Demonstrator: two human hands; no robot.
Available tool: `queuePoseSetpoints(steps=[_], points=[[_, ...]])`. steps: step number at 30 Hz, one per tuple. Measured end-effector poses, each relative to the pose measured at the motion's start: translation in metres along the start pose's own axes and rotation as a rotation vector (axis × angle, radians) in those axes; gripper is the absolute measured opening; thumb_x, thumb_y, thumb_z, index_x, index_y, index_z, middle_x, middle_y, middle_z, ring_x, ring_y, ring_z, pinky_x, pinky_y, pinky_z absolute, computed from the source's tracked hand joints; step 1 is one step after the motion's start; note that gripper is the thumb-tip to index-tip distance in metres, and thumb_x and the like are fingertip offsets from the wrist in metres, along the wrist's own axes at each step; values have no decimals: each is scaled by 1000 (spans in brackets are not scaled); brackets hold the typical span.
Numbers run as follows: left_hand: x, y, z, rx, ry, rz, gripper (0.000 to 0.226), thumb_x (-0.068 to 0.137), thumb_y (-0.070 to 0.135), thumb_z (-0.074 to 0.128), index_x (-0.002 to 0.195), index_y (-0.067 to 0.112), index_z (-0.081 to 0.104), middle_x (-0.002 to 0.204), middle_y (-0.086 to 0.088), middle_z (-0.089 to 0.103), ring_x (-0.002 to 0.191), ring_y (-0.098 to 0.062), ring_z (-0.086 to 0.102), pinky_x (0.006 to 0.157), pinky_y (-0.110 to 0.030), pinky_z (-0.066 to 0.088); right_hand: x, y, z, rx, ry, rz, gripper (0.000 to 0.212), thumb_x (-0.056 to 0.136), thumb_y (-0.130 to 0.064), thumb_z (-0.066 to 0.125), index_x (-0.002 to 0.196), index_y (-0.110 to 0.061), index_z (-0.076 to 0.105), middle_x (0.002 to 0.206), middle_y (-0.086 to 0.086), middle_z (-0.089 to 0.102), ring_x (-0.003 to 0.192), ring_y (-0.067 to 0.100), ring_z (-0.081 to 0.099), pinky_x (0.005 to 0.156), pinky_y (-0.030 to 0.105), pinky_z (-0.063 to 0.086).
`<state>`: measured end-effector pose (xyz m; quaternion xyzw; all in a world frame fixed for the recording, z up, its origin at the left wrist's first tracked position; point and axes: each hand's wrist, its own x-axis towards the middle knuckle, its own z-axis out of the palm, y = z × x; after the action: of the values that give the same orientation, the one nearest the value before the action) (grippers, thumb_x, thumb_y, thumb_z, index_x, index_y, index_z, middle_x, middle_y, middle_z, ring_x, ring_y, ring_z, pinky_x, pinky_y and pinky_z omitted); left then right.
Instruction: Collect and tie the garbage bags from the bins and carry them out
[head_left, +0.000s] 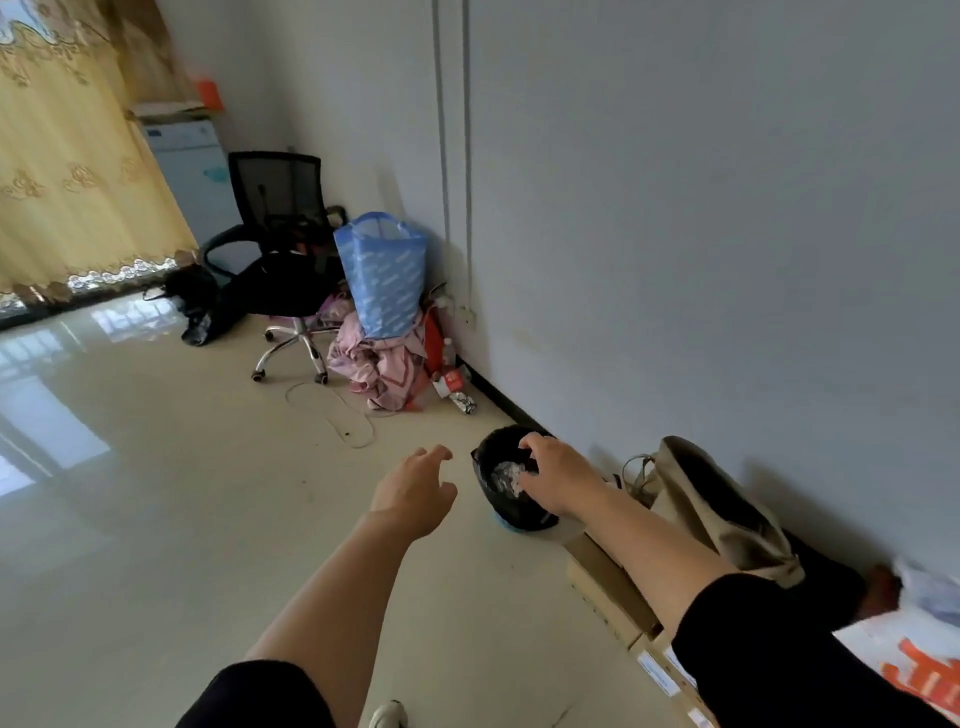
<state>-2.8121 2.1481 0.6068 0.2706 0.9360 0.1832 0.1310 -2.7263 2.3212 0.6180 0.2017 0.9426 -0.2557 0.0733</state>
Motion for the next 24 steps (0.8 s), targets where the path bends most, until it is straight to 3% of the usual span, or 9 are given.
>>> queuePoseSetpoints(steps=[11, 17, 20, 24], points=[[229, -51, -5, 72, -289, 186, 47, 90, 18, 49, 136, 22, 44, 122, -7, 59, 109, -25, 57, 86, -35, 49, 163, 5, 20, 155, 47, 333, 48, 95, -23, 51, 140, -17, 37, 135, 6, 50, 120, 25, 53, 91, 37, 47], [332, -22, 50, 18, -372, 340, 48, 90, 18, 46, 137, 25, 43, 120, -5, 60, 97, -23, 60, 79, -36, 52, 242, 59, 35, 163, 75, 481, 44, 94, -23, 50, 136, -14, 41, 127, 9, 54, 112, 28, 55, 90, 41, 49], [393, -35, 103, 32, -382, 362, 47, 91, 19, 46, 137, 25, 44, 123, -3, 58, 103, -23, 60, 81, -35, 51, 301, 98, 67, 153, 69, 526, 41, 94, -23, 49, 133, -13, 42, 120, 8, 56, 107, 27, 57, 89, 44, 49], [466, -77, 172, 112, -374, 349, 43, 91, 22, 48, 134, 22, 48, 123, -4, 56, 109, -23, 55, 82, -32, 45, 368, 143, 126, 151, 51, 568, 45, 96, -25, 47, 139, -15, 38, 130, 8, 52, 115, 26, 54, 94, 41, 47]])
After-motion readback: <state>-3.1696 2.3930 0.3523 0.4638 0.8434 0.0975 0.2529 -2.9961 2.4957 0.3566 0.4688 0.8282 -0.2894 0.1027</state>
